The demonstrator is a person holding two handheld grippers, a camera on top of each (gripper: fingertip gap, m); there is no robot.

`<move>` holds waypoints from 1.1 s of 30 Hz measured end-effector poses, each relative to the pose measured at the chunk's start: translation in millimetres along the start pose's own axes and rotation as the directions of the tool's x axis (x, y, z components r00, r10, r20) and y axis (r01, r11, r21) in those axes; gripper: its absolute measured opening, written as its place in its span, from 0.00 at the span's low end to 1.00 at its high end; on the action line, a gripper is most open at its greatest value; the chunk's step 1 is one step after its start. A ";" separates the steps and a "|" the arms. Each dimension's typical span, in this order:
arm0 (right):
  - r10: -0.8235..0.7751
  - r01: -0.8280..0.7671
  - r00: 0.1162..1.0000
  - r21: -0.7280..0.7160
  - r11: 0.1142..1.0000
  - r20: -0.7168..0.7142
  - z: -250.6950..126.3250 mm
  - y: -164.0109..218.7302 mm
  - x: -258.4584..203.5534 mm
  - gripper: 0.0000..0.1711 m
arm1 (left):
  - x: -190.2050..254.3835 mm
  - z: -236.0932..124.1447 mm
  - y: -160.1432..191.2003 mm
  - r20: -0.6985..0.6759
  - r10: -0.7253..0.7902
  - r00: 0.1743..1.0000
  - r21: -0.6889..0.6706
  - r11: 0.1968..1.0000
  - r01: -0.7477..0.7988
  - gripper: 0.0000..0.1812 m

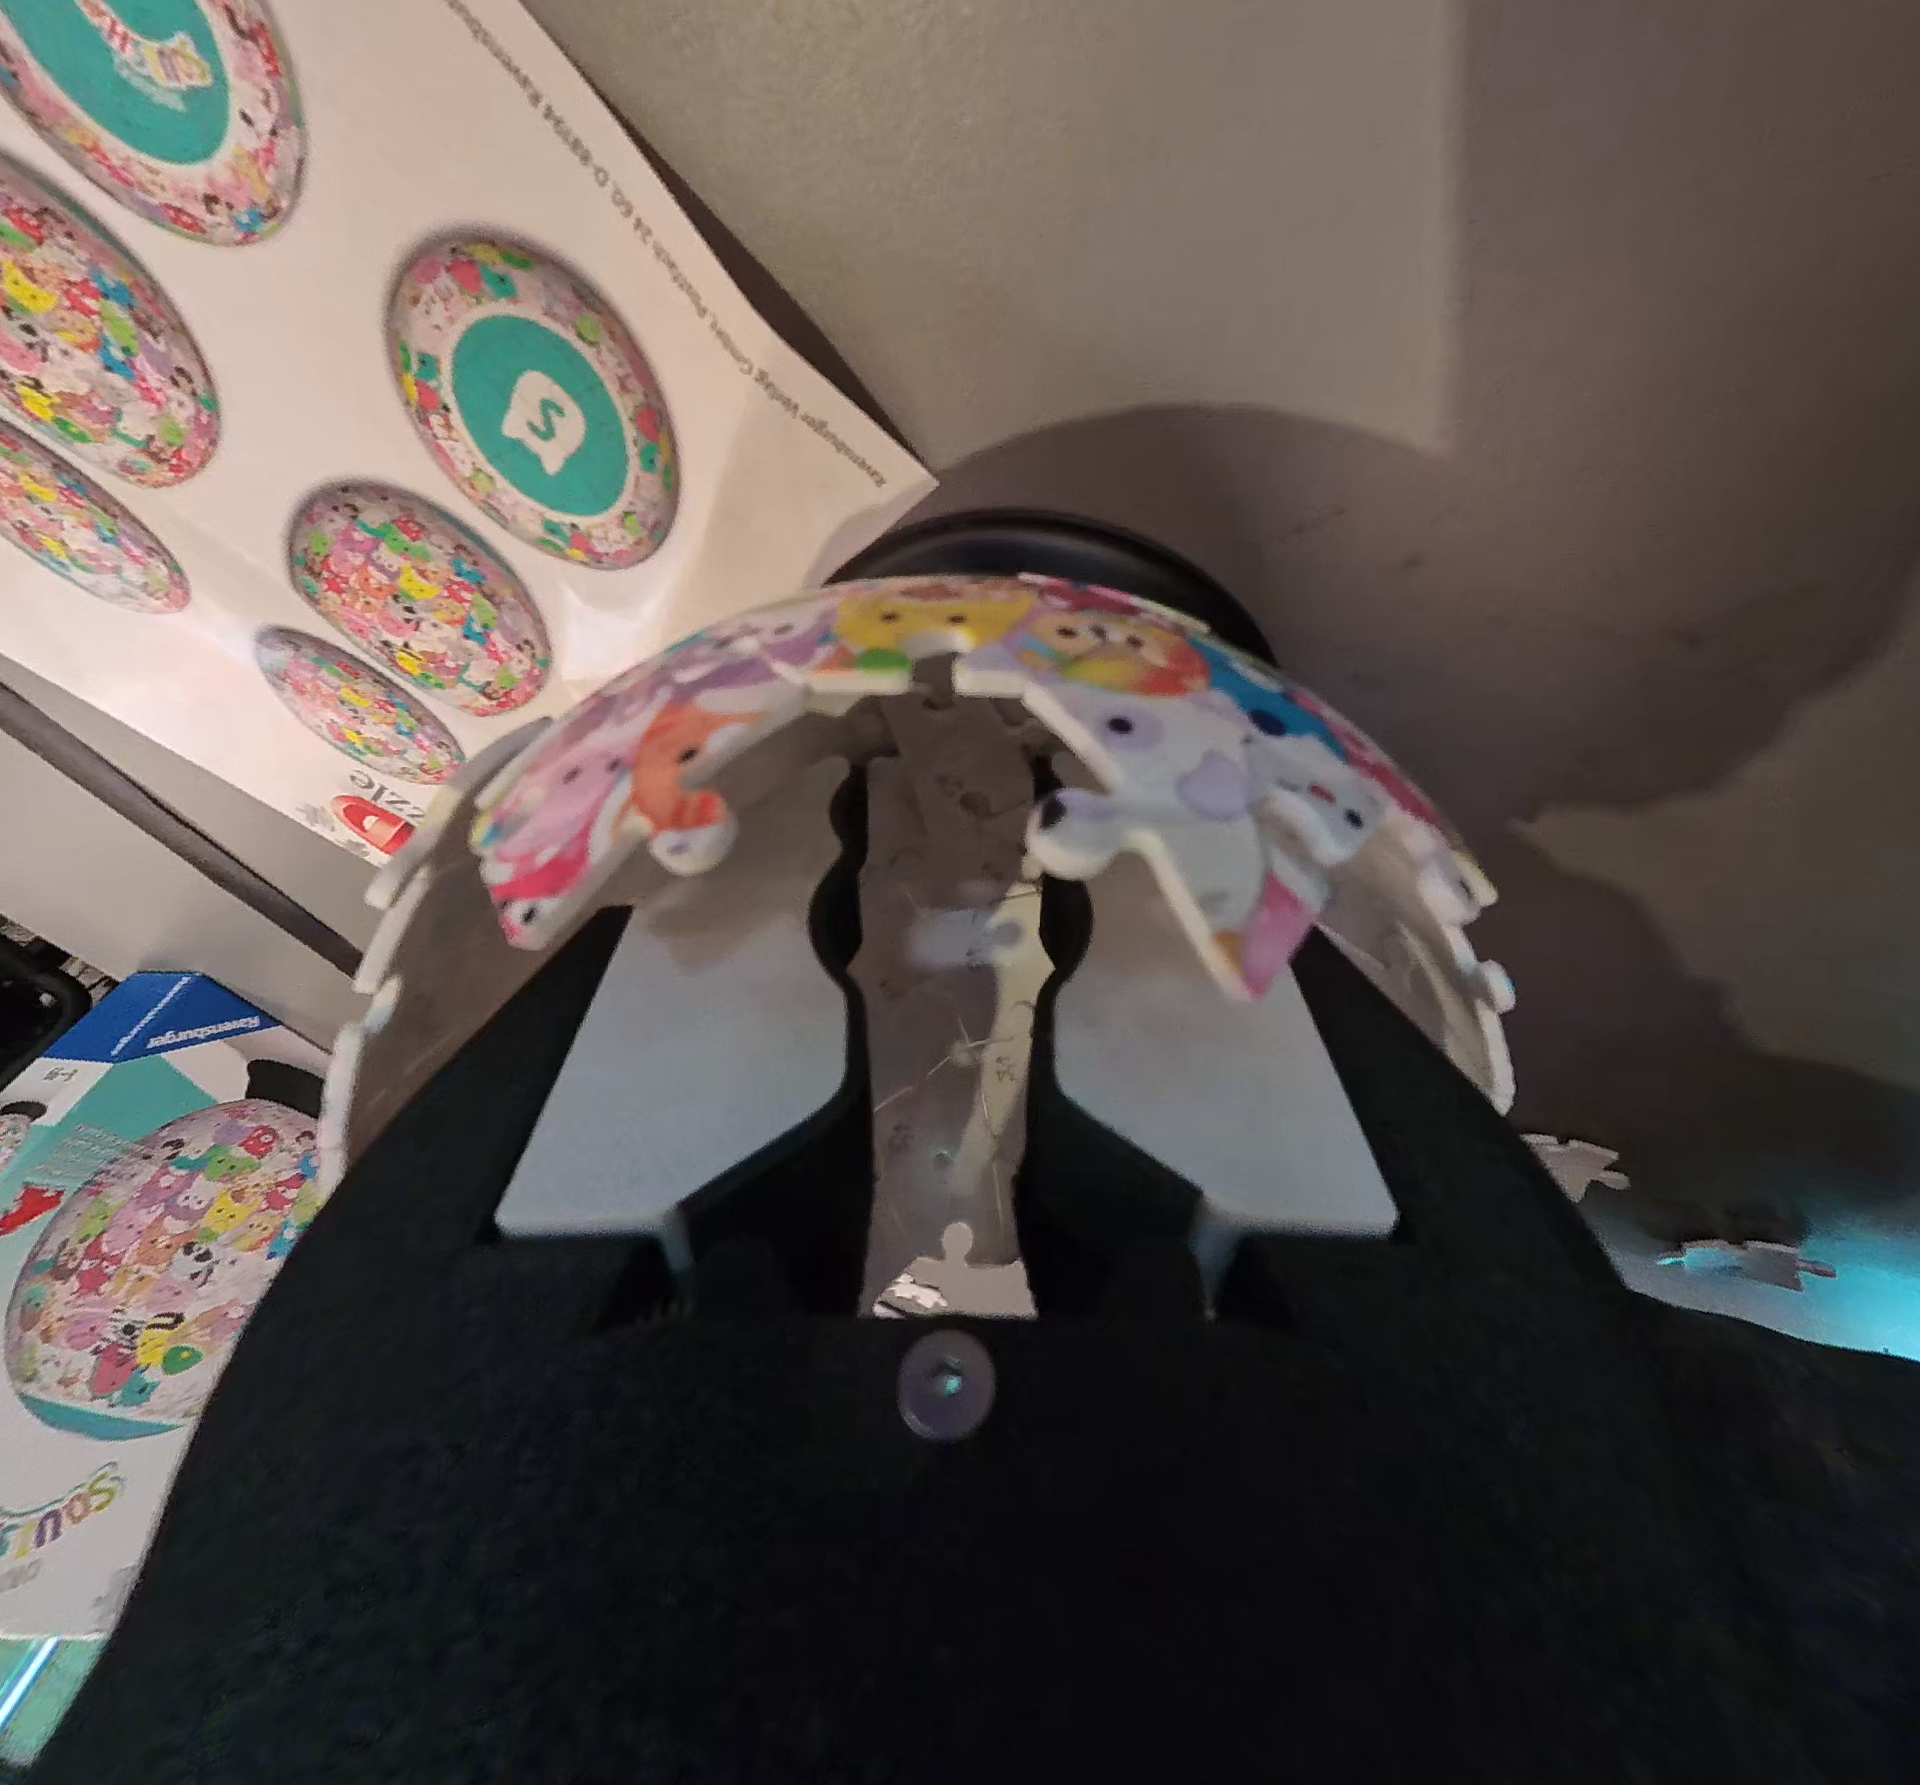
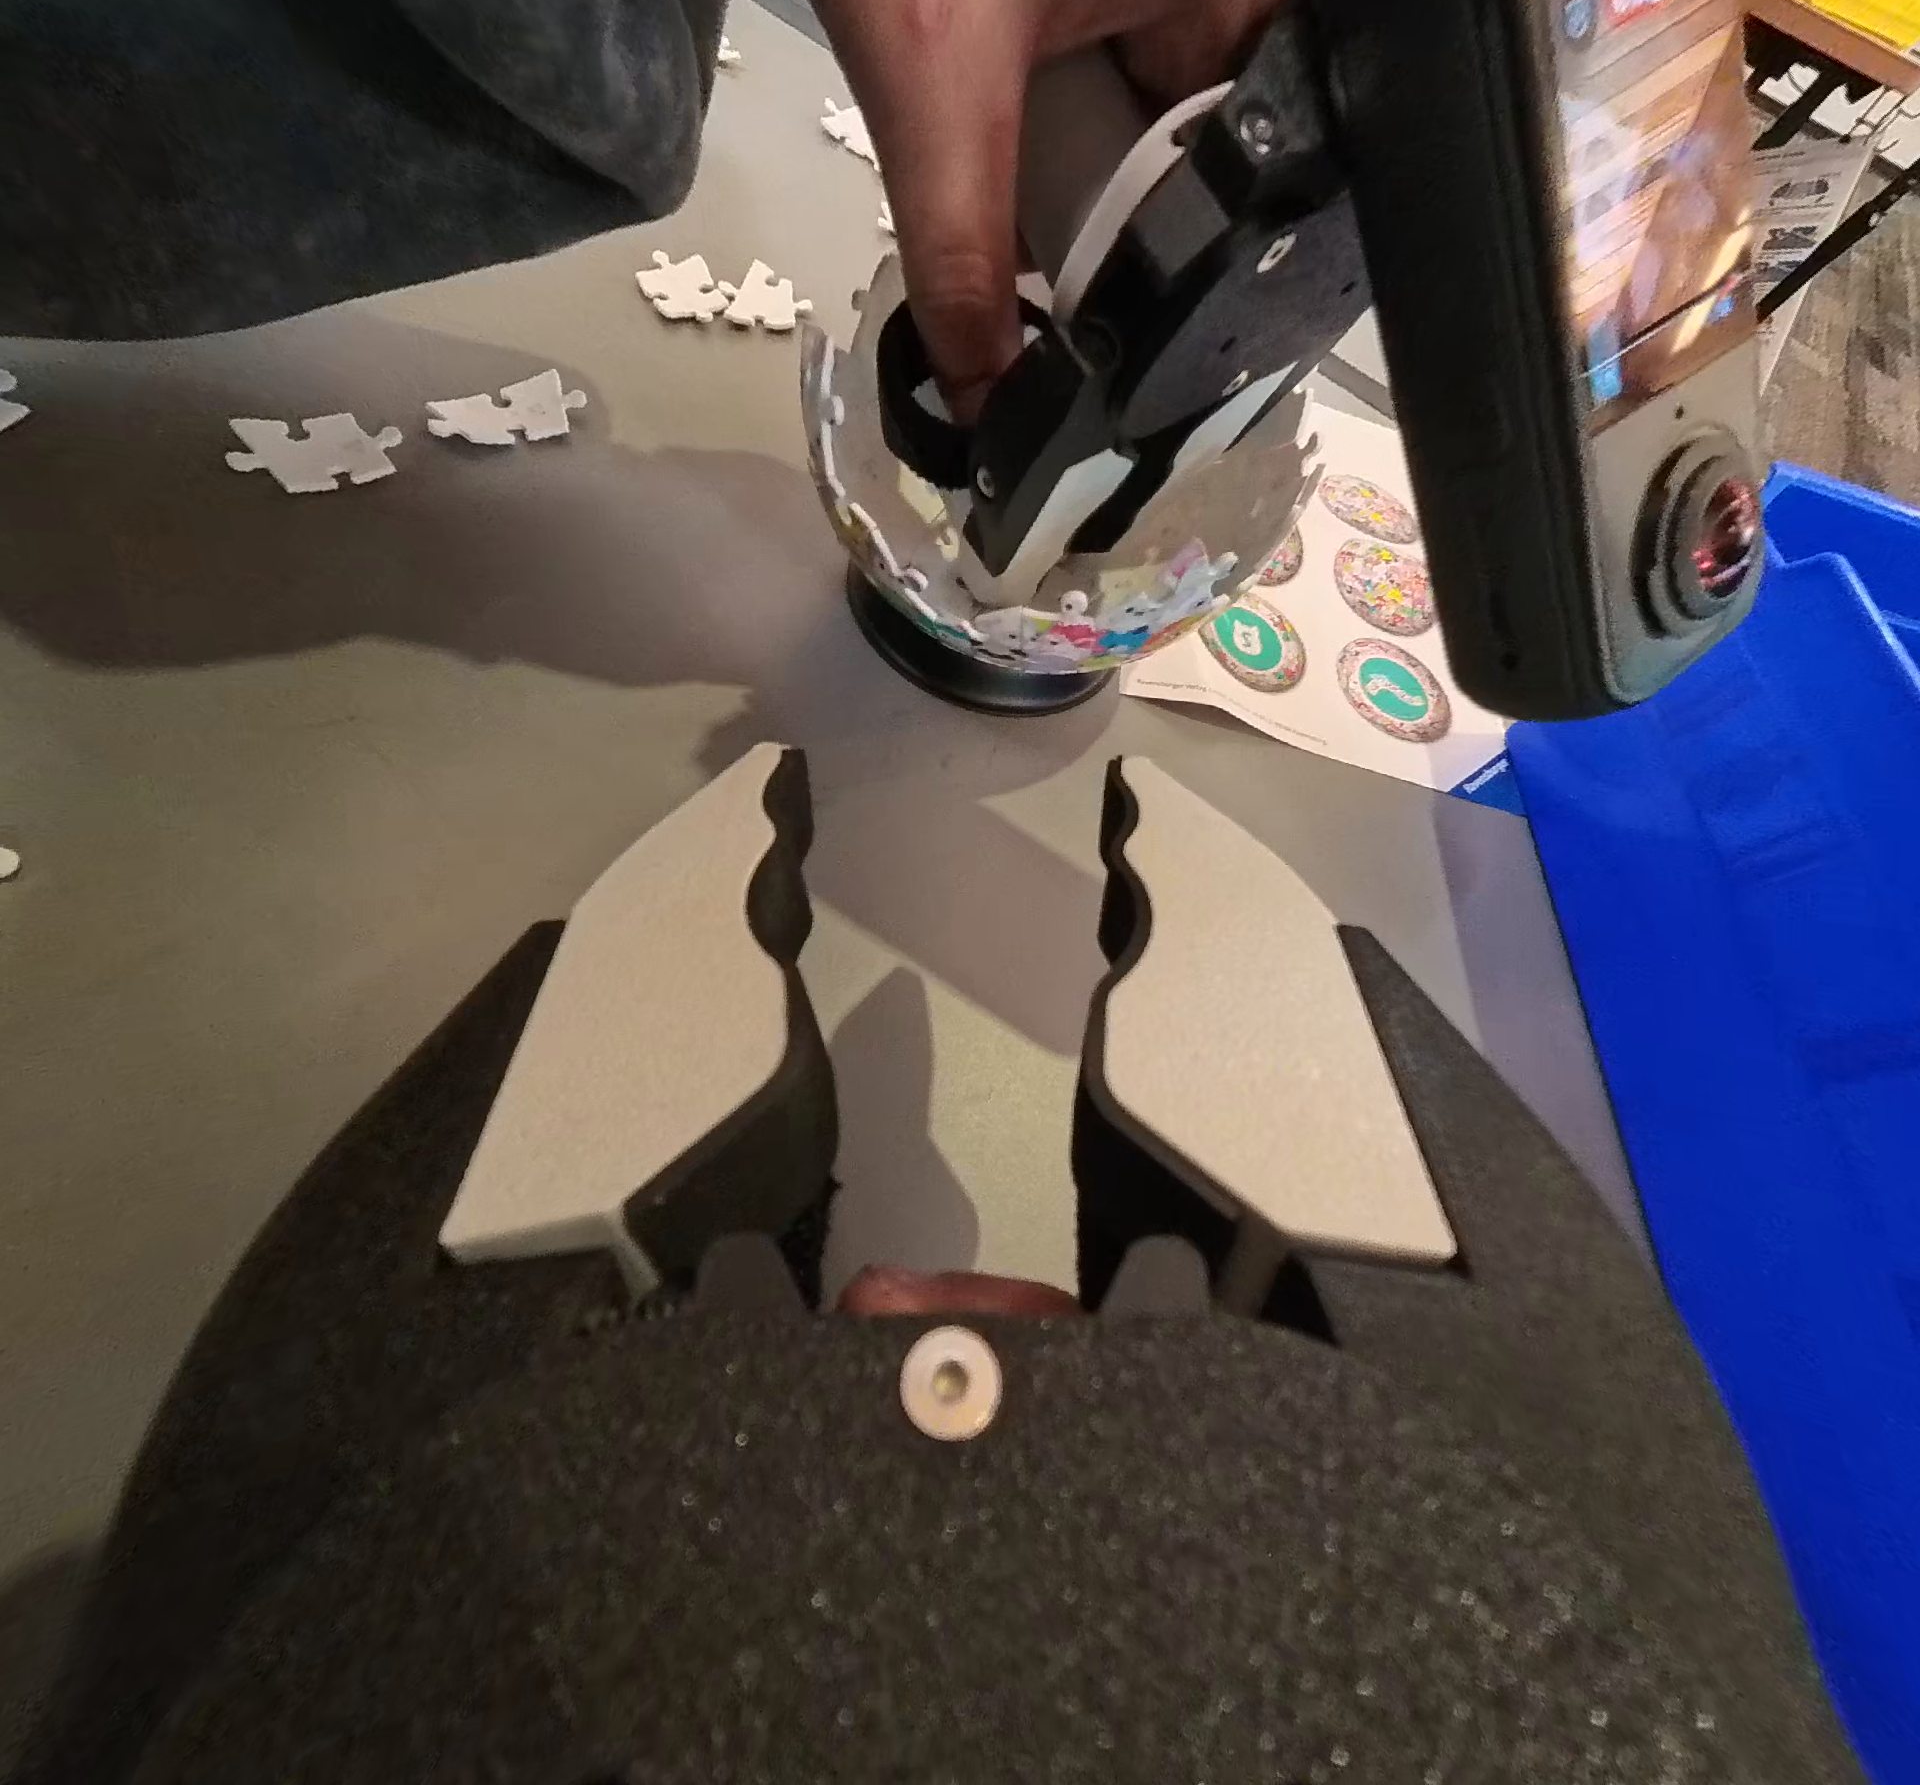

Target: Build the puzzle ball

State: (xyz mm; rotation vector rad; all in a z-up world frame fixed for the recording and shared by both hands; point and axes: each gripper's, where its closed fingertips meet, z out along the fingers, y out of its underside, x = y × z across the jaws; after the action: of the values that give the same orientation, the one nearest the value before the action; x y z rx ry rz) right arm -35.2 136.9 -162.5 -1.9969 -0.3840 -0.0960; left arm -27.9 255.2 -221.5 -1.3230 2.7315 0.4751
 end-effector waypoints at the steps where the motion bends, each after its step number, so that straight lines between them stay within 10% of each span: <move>1: 0.001 -0.001 1.000 0.000 1.000 0.000 0.0 0.0 0.0 0.31 | 0.0 0.1 0.0 0.000 0.001 1.000 -0.001 1.000 -0.001 0.17; 14: 0.000 0.000 1.000 0.000 1.000 0.000 0.1 0.0 -0.1 0.31 | -0.5 -7.8 4.4 -0.006 0.001 1.000 0.020 1.000 -0.001 0.16; 17: 0.001 -0.001 1.000 0.001 1.000 0.000 0.4 -0.3 -0.4 0.31 | 1.6 -22.7 2.3 -0.018 0.000 1.000 0.075 0.997 0.001 0.01; 23: 0.031 -0.031 0.999 0.016 0.999 -0.015 -1.9 -1.8 6.1 0.31 | 9.2 -76.0 13.3 -0.029 -0.066 0.997 0.254 0.965 0.071 0.01; 33: 0.025 -0.025 1.000 0.033 0.999 -0.009 -3.1 -9.0 0.8 0.31 | 19.0 -29.8 3.6 -0.165 -0.034 0.986 0.127 0.990 0.055 0.24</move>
State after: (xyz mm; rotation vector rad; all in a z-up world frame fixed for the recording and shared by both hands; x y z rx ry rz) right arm -36.9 137.9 -153.2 -1.9680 -0.3526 -0.0830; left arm -40.4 233.8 -196.0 -1.4444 2.7970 0.1869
